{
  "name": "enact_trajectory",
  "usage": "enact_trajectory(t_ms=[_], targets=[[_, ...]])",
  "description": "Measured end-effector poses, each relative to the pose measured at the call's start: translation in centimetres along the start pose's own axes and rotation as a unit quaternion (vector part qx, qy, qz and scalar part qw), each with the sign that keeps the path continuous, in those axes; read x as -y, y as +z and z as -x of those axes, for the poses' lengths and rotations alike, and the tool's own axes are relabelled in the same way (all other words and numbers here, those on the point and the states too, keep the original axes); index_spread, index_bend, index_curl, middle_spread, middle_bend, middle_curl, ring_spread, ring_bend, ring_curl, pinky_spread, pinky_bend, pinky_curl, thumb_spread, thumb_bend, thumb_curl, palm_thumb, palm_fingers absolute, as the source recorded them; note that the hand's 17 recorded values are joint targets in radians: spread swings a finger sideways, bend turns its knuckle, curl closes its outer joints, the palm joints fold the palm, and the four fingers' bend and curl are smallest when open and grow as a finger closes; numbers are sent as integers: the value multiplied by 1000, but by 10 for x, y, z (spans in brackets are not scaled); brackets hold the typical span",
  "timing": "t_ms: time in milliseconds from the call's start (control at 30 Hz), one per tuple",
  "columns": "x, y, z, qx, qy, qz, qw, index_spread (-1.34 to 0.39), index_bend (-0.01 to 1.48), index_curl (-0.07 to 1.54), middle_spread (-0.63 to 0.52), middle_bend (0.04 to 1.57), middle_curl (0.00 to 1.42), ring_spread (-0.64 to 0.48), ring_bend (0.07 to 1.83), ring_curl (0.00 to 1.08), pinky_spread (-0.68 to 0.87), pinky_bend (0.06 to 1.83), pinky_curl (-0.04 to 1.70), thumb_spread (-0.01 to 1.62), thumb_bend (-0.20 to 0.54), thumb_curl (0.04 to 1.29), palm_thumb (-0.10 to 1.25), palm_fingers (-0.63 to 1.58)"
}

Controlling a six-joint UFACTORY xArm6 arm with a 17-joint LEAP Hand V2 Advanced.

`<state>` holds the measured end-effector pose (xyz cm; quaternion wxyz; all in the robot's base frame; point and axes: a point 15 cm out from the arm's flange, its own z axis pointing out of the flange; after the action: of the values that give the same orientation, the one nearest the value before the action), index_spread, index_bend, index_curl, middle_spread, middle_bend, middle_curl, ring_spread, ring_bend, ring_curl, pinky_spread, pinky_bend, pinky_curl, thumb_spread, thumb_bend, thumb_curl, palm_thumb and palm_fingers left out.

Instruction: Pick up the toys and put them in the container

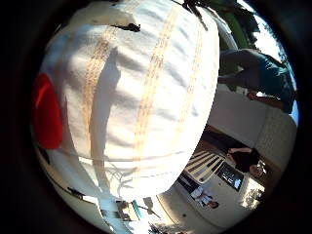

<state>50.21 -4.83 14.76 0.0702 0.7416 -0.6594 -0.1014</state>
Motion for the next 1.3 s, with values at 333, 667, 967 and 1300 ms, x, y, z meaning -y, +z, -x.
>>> enact_trajectory(t_ms=[333, 667, 967, 1300], targets=[[-24, -29, 17, -22, -23, 19, 999, -394, 228, 226, -117, 879, 677, 55, 1177, 638, 388, 1141, 391, 1114, -1, 487, 838, 1122], [-87, -104, 46, -24, -35, 3, 999, -622, 591, 356, -165, 1081, 864, -52, 1300, 743, 258, 1418, 573, 1137, -1, 575, 990, 1035], [-150, -207, 112, -42, -96, -62, 993, -732, 765, 537, -179, 1180, 962, -94, 1395, 808, 185, 1525, 688, 1149, -15, 628, 986, 899], [-75, -241, 233, -13, -146, -146, 979, -768, 818, 682, -181, 1244, 1001, -106, 1446, 832, 157, 1571, 746, 1161, -25, 647, 957, 832]])
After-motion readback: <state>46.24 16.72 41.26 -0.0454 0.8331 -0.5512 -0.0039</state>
